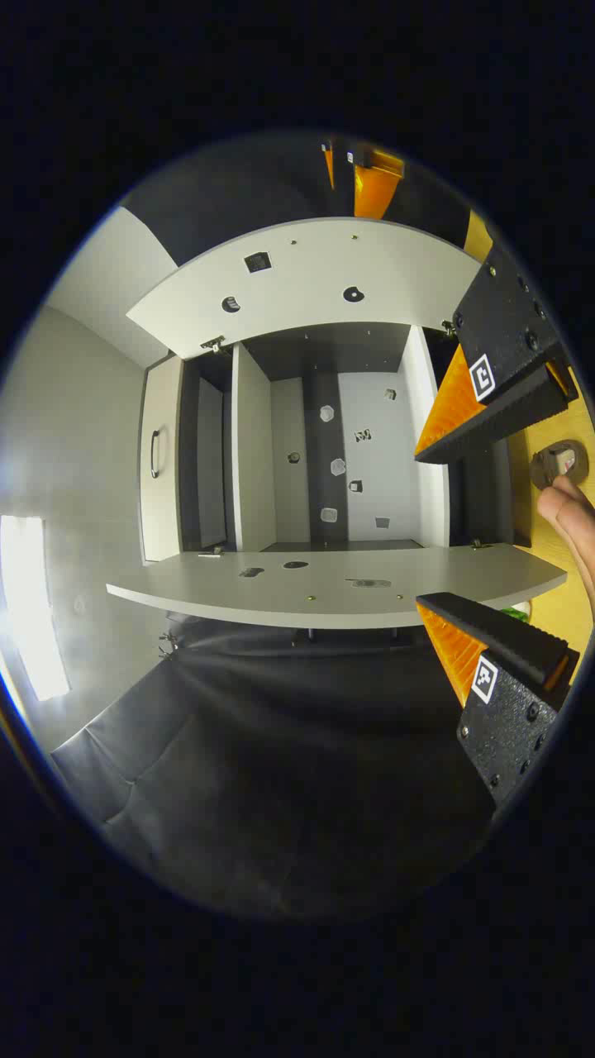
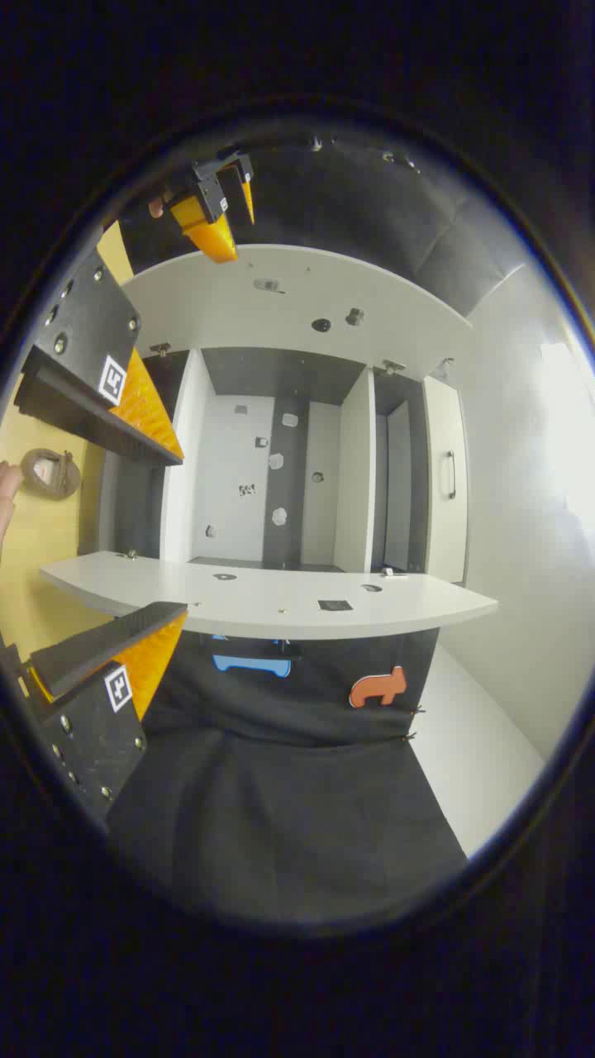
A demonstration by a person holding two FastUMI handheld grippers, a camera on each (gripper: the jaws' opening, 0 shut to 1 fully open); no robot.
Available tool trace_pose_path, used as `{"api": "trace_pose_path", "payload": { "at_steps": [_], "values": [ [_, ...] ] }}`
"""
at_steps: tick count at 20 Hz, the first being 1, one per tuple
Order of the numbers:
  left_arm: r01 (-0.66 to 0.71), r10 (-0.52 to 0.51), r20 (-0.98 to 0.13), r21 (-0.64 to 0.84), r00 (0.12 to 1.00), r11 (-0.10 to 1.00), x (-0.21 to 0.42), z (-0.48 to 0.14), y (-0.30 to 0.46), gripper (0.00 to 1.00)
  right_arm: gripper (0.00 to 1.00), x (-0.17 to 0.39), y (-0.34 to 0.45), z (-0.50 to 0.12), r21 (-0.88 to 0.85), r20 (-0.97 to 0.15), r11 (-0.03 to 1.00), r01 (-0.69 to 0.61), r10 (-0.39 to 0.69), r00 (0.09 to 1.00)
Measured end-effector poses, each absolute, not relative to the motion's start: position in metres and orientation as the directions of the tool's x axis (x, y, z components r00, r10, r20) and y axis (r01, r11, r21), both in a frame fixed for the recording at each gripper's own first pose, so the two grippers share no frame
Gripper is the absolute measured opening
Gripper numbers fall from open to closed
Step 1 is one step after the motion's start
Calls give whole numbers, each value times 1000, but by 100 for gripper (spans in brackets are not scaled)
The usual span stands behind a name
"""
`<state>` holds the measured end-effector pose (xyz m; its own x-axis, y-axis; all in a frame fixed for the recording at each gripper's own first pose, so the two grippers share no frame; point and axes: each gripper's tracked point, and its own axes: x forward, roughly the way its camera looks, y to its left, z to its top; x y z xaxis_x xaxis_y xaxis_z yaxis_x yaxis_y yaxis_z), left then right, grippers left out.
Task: Grab one shoe with the right hand and put it into the shoe cabinet, grab the other shoe with the left hand and put it into the shoe cabinet; then close the right door with the right hand and the left door with the left hand.
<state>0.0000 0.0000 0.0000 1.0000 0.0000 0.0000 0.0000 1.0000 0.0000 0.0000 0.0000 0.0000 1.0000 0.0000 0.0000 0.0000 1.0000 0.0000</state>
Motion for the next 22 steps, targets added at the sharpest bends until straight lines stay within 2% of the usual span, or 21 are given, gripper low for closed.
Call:
{"api": "trace_pose_path", "payload": {
  "at_steps": [4, 5, 6, 12, 13, 14, 19, 20, 21, 22],
  "values": [
    [19, -19, 11, -5, 1000, 1000, -1, 5, -9, 95, 98, 8, 10, -4, 9, -3, 1000, -15, 15, 1000],
    [25, -24, 10, -9, 1000, 1000, -2, 4, -10, 96, 94, 10, 11, -6, 10, -4, 1000, -16, 16, 1000],
    [28, -28, 9, -14, 1000, 1000, -2, 4, -11, 95, 98, 13, 13, -7, 9, -3, 1000, -19, 19, 1000],
    [25, -24, 4, -32, 1000, 999, 1, -1, -11, 96, 98, 30, 20, -32, 7, -25, 1000, -19, 20, 999],
    [23, -23, 0, -27, 1000, 999, 2, -4, -10, 96, 94, 33, 21, -37, 3, -28, 1000, -19, 19, 999],
    [21, -21, -2, -30, 1000, 999, 3, -5, -10, 95, 98, 36, 23, -42, -2, -30, 1000, -18, 18, 999],
    [27, -25, 29, -67, 999, 997, 17, -6, -19, 96, 98, 54, 38, -88, -72, -37, 997, -6, 4, 999],
    [31, -29, 29, -79, 999, 996, 21, -9, -21, 96, 94, 57, 40, -99, -81, -40, 997, -1, -2, 999],
    [38, -36, 20, -97, 999, 995, 26, -13, -25, 96, 98, 61, 44, -112, -90, -43, 996, 1, -5, 999],
    [49, -48, 8, -110, 999, 993, 32, -18, -30, 96, 98, 65, 48, -126, -100, -49, 995, -1, -4, 999]
  ]
}}
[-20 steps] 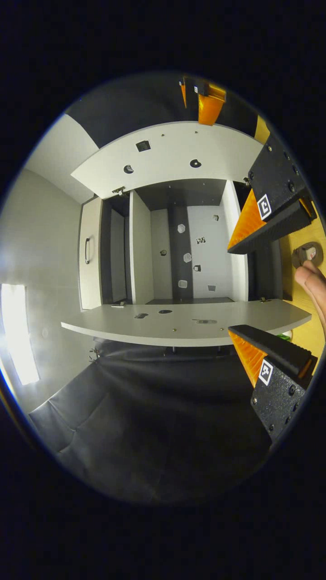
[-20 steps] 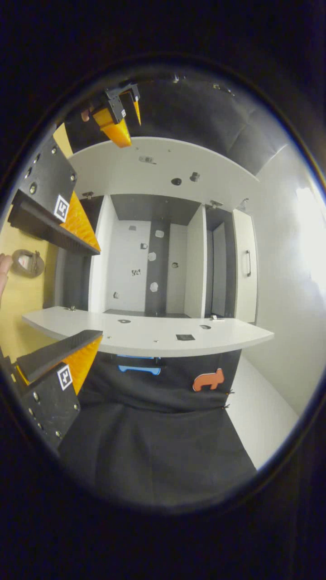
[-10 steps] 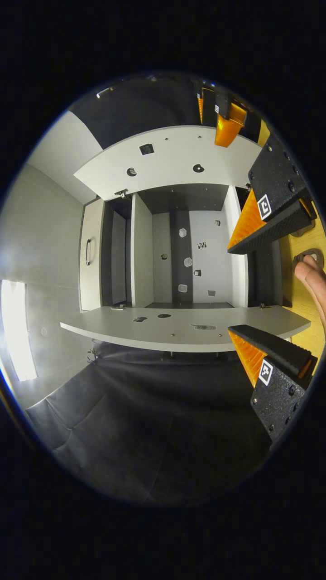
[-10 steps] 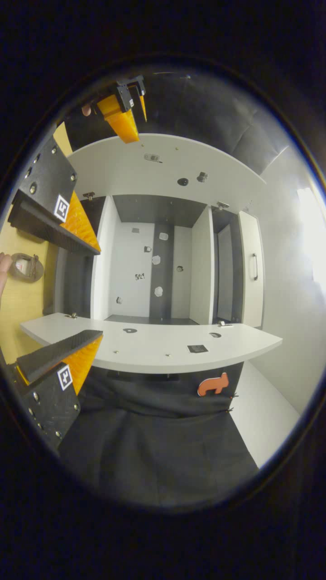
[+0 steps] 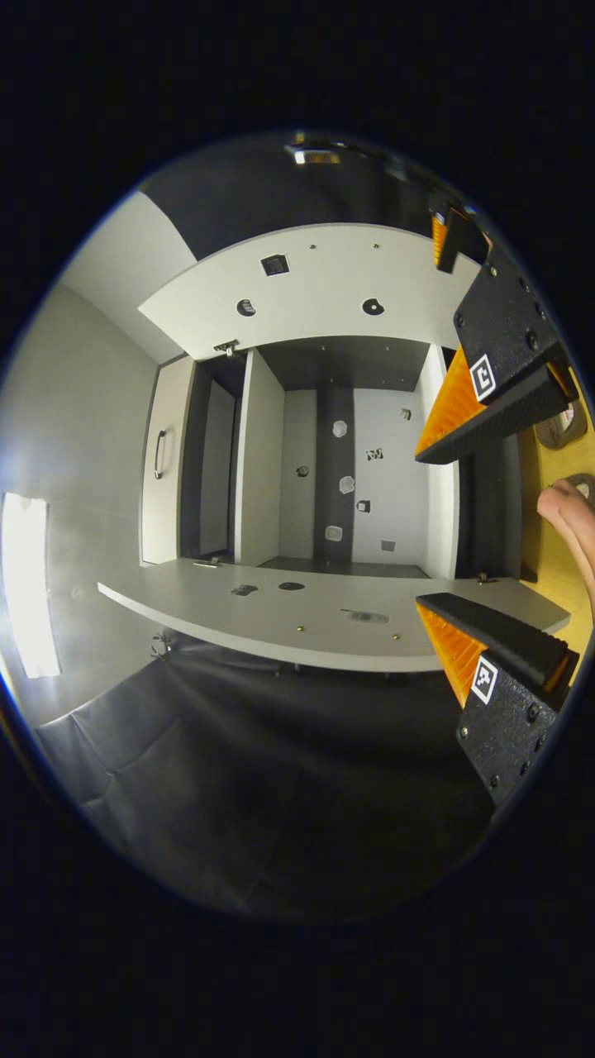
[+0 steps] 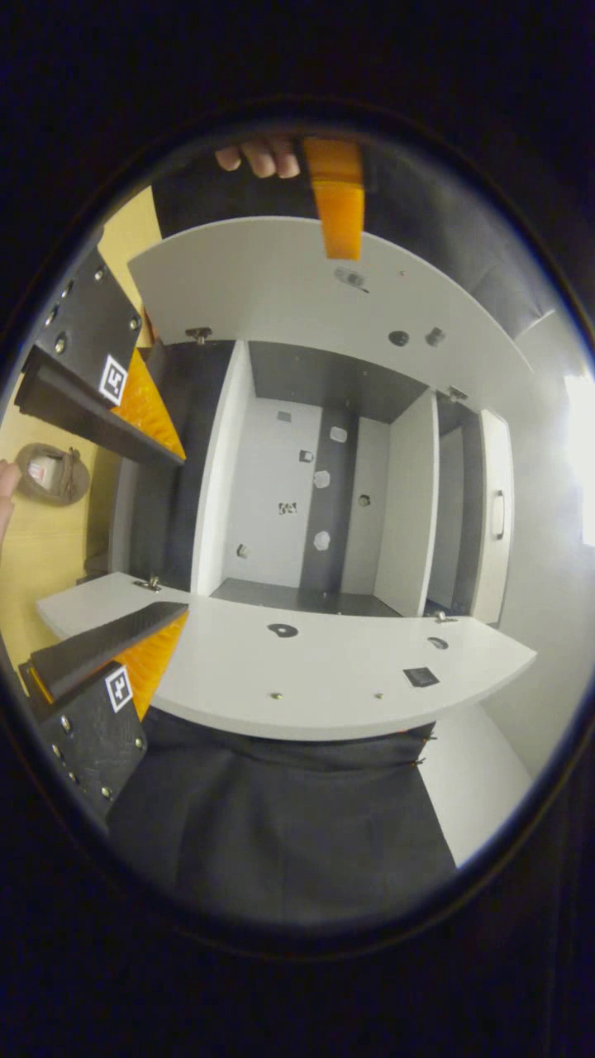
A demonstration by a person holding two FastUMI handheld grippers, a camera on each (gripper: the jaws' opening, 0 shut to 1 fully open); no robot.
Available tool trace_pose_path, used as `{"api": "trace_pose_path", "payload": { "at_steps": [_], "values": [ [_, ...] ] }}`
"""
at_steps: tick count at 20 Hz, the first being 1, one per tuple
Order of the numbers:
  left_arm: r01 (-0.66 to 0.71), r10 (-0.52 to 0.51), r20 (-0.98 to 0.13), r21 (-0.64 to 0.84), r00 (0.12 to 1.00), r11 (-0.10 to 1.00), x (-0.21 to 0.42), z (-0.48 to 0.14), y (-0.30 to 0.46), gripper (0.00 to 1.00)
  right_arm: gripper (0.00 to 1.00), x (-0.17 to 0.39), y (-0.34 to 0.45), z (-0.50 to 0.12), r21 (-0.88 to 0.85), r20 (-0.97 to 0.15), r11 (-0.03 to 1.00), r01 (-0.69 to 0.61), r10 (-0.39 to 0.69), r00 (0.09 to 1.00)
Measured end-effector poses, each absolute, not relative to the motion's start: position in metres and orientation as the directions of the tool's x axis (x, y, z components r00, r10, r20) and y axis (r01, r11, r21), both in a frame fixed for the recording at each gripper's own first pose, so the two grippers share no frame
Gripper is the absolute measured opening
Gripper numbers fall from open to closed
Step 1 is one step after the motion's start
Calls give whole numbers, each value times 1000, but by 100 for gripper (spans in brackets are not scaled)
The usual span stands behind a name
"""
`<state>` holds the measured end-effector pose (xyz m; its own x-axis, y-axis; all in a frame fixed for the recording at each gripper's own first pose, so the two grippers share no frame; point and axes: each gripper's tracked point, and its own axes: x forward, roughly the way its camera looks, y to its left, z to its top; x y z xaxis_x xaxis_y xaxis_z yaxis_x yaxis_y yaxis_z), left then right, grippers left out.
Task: Grab one shoe with the right hand and put it into the shoe cabinet, grab the other shoe with the left hand and put it into the shoe cabinet; then close the right door with the right hand and the left door with the left hand.
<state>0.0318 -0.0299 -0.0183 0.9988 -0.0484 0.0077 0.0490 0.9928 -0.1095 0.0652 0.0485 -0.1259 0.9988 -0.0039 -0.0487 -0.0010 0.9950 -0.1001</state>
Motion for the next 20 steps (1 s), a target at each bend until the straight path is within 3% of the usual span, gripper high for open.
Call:
{"api": "trace_pose_path", "payload": {
  "at_steps": [6, 11, 12, 14, 20],
  "values": [
    [54, -53, 14, -107, 999, 993, 70, -41, -40, 97, 99, 85, 76, -235, -165, -163, 986, -29, 2, 987],
    [84, -86, -14, -112, 996, 990, 95, -69, -46, 97, 96, 86, 100, -337, -85, -364, 992, -91, 54, 930],
    [86, -88, -17, -113, 996, 990, 100, -75, -46, 97, 99, 87, 102, -349, -87, -383, 992, -96, 55, 922],
    [98, -101, -34, -84, 994, 992, 113, -82, -47, 97, 94, 86, 99, -373, -100, -426, 992, -78, 28, 904],
    [153, -156, -50, -52, 987, 987, 136, -95, -54, 97, 96, 80, 127, -436, -1, -576, 992, -128, 105, 811]
  ]
}}
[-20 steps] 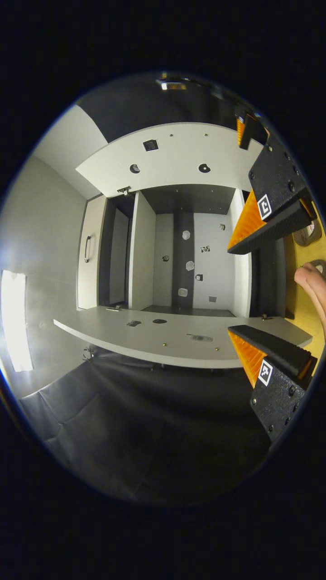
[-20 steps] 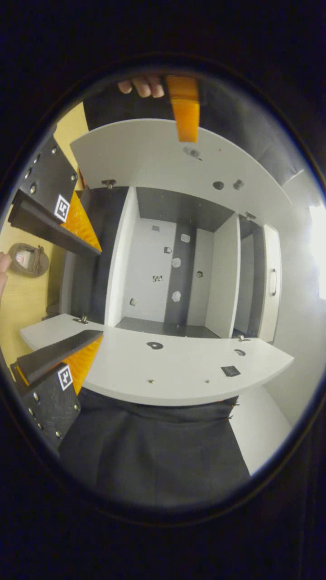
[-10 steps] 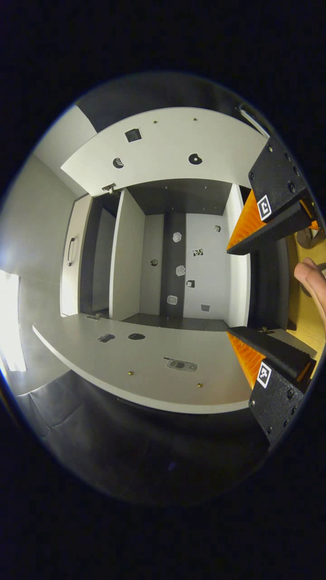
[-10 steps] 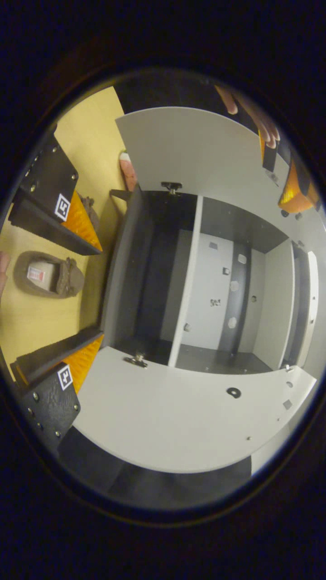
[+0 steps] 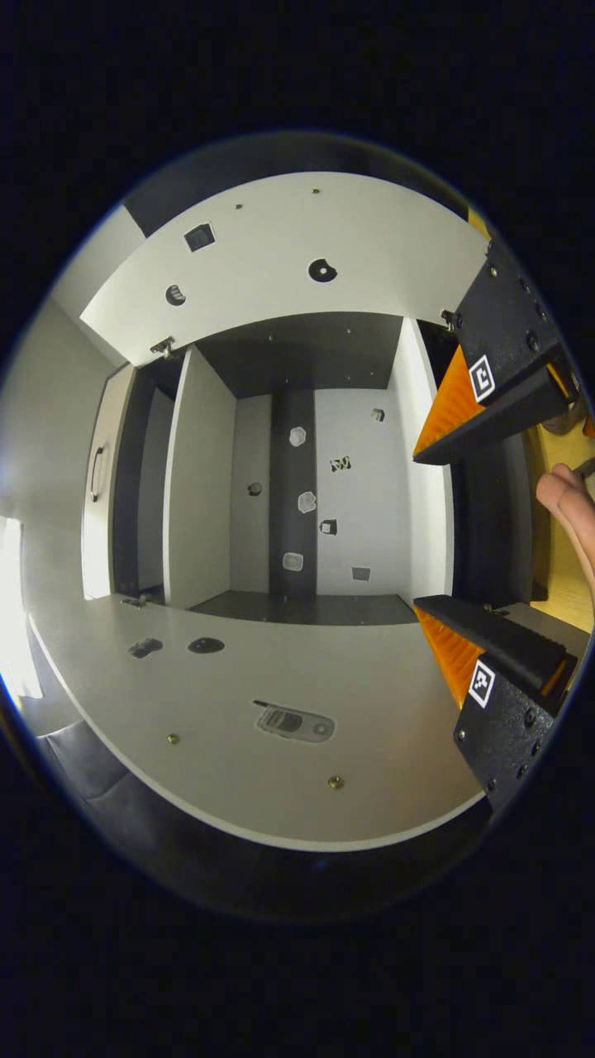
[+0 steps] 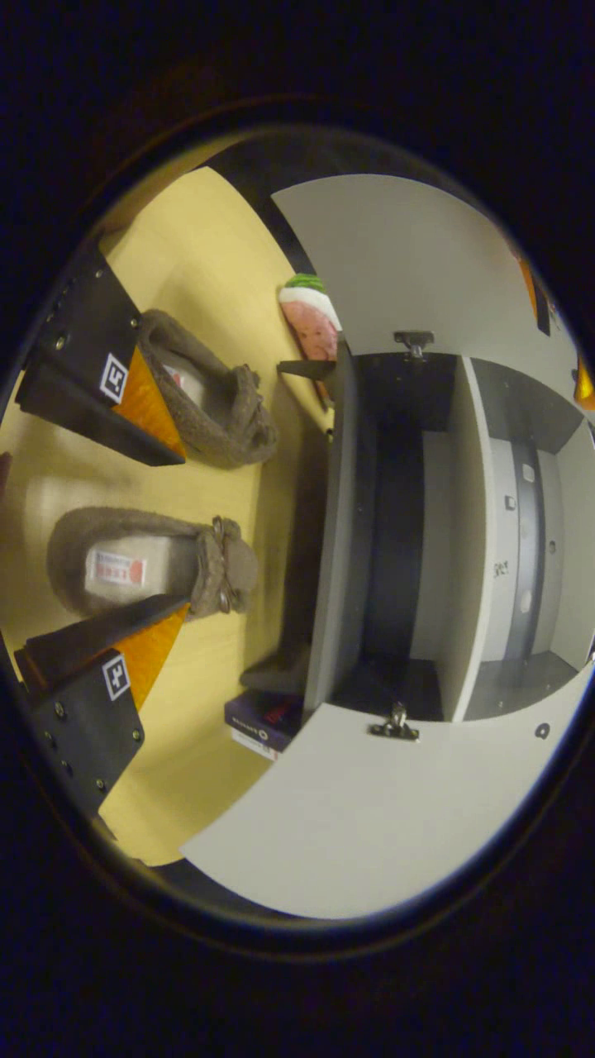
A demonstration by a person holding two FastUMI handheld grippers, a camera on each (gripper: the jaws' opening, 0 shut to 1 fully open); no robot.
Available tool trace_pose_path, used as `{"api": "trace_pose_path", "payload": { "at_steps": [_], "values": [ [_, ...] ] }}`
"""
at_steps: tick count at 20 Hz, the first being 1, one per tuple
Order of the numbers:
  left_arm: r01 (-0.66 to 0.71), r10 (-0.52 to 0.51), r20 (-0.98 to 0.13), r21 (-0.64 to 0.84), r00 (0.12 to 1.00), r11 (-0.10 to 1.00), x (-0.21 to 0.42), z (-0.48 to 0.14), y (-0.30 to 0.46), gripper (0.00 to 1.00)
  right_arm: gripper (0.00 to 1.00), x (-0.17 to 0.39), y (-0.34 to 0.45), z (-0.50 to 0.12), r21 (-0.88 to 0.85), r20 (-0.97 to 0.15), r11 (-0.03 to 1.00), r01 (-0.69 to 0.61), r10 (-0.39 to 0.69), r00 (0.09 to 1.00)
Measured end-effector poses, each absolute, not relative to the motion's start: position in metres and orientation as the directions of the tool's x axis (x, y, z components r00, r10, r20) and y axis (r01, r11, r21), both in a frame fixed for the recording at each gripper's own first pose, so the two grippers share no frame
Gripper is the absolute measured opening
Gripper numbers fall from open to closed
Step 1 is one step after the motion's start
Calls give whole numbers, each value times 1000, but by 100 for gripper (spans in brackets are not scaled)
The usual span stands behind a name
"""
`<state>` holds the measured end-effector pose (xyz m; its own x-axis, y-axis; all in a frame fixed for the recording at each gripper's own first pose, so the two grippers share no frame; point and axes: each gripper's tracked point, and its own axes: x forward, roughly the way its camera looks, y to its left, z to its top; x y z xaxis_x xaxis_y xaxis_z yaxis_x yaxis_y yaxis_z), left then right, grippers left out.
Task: Grab one shoe with the right hand and put it into the shoe cabinet, grab the other shoe with the left hand and put it into the shoe cabinet; then close the right door with the right hand and the left door with the left hand.
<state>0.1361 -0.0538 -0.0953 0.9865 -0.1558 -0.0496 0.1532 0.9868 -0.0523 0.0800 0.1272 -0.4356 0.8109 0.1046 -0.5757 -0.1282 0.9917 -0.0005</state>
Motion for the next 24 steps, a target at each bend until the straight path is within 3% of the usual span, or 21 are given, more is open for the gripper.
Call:
{"api": "trace_pose_path", "payload": {
  "at_steps": [2, 4, 5, 6, 8, 10, 13, 14, 15, 17, 20, 24],
  "values": [
    [146, -149, -58, -52, 987, 988, 139, -98, -49, 97, 90, 93, 128, -446, -8, -590, 994, -108, 82, 803],
    [138, -140, -40, -38, 989, 990, 144, -95, -43, 97, 92, 105, 129, -455, -3, -608, 996, -88, 68, 791],
    [133, -134, -34, -35, 990, 990, 145, -94, -40, 97, 77, 111, 130, -457, 14, -618, 997, -71, 64, 783],
    [130, -131, -31, -34, 991, 991, 147, -95, -37, 97, 74, 115, 132, -459, 32, -625, 998, -62, 69, 778],
    [135, -138, -34, -67, 990, 989, 153, -97, -35, 96, 57, 121, 136, -462, 59, -634, 997, -50, 76, 770],
    [166, -169, -33, -84, 985, 983, 155, -99, -42, 96, 56, 126, 139, -470, 44, -638, 997, -62, 75, 766],
    [216, -223, -63, -98, 973, 971, 160, -110, -55, 96, 18, 129, 136, -476, 33, -645, 998, -61, 68, 761],
    [214, -221, -68, -98, 973, 972, 163, -111, -54, 96, 21, 127, 139, -475, 57, -645, 996, -67, 88, 759],
    [204, -211, -76, -93, 975, 975, 164, -114, -54, 96, 5, 129, 137, -473, 68, -642, 996, -65, 93, 761],
    [197, -204, -88, -80, 975, 977, 168, -119, -55, 97, 1, 128, 135, -455, 149, -612, 988, -47, 129, 780],
    [195, -203, -110, -84, 973, 977, 171, -126, -55, 96, 5, 127, 126, -425, 200, -585, 979, -47, 158, 795],
    [184, -193, -115, -78, 974, 980, 173, -127, -51, 96, 5, 133, 108, -354, 175, -500, 983, -59, 140, 854]
  ]
}}
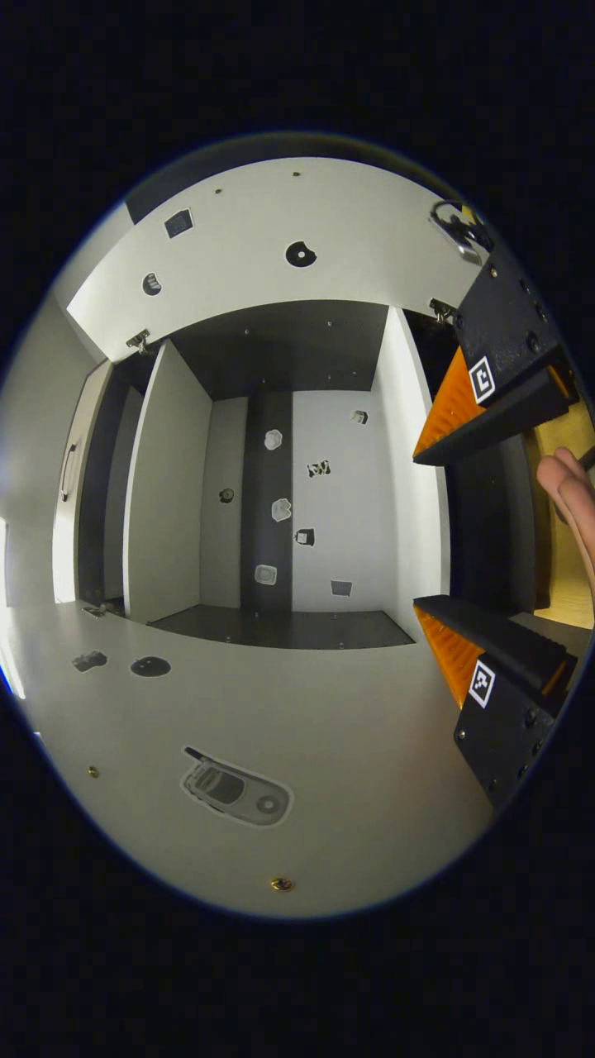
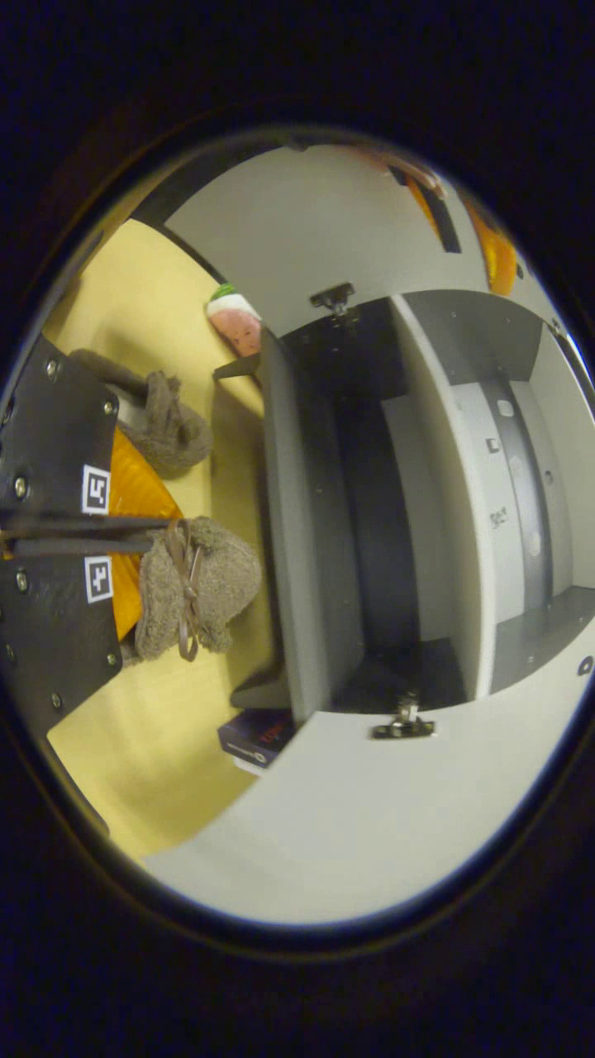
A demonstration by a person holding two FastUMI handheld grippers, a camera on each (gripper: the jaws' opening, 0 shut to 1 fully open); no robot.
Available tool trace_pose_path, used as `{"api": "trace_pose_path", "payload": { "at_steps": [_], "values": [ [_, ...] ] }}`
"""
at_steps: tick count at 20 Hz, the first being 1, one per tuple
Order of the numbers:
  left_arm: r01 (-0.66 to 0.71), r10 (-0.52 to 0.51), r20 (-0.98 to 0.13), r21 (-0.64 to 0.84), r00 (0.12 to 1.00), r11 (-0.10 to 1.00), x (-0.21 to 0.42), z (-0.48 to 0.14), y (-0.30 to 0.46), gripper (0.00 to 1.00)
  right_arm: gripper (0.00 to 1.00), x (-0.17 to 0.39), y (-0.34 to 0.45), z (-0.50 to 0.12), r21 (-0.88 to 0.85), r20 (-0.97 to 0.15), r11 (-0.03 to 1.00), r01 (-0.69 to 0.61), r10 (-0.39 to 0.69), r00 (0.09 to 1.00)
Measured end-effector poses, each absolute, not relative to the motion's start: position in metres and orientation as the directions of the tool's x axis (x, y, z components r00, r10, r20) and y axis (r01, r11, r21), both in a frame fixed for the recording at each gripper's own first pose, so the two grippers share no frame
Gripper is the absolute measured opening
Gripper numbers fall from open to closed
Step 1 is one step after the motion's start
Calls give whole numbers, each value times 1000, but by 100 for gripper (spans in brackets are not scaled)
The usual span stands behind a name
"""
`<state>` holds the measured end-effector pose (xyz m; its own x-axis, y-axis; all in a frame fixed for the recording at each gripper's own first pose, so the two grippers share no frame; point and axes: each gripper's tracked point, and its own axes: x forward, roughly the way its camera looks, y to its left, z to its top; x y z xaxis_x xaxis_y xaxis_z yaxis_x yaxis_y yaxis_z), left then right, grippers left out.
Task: Grab one shoe with the right hand and put it into the shoe cabinet, grab the other shoe with the left hand and put it into the shoe cabinet; then close the right door with the right hand and the left door with the left hand.
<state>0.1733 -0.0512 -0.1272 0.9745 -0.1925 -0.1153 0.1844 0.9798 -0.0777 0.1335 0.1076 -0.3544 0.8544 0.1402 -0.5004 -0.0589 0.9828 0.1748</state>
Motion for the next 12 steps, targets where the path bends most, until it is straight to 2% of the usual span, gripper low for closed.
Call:
{"api": "trace_pose_path", "payload": {
  "at_steps": [6, 12],
  "values": [
    [195, -205, -102, -98, 973, 976, 171, -123, -52, 96, 5, 150, 96, -228, 164, -354, 981, -103, 157, 922],
    [206, -218, -116, -101, 969, 973, 169, -126, -53, 96, 5, 183, 86, -122, 112, -301, 986, -121, 150, 942]
  ]
}}
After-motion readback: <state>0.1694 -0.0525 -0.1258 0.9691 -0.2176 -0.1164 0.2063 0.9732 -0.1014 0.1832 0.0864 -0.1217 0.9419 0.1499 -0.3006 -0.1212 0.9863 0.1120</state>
